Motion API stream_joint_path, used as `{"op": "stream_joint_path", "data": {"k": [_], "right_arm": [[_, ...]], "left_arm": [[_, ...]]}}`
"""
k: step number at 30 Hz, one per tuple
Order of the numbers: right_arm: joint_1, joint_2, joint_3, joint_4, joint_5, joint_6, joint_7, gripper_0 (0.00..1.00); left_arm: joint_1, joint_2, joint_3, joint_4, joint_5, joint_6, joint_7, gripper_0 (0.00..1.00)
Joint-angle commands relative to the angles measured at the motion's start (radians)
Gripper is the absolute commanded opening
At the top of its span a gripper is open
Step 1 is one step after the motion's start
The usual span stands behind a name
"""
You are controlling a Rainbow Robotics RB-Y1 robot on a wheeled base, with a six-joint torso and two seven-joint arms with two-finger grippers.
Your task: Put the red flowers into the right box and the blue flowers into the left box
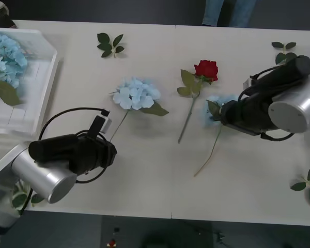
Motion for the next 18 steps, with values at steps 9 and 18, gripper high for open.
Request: {"op": "stream_joint_path", "data": {"k": [9,18], "right_arm": [[-0.192,0.119,0.242,0.238,0.149,-0.1,-0.273,1.0],[-0.218,0.175,0.251,0.382,0.186,-0.152,-0.259,1.0]], "left_arm": [[0.036,0.004,0.056,-0.061,0.007,-0.075,-0.07,1.0],[-0.13,-0.103,0.054,0.062,-0.006,0.019,-0.072,1.0]]}}
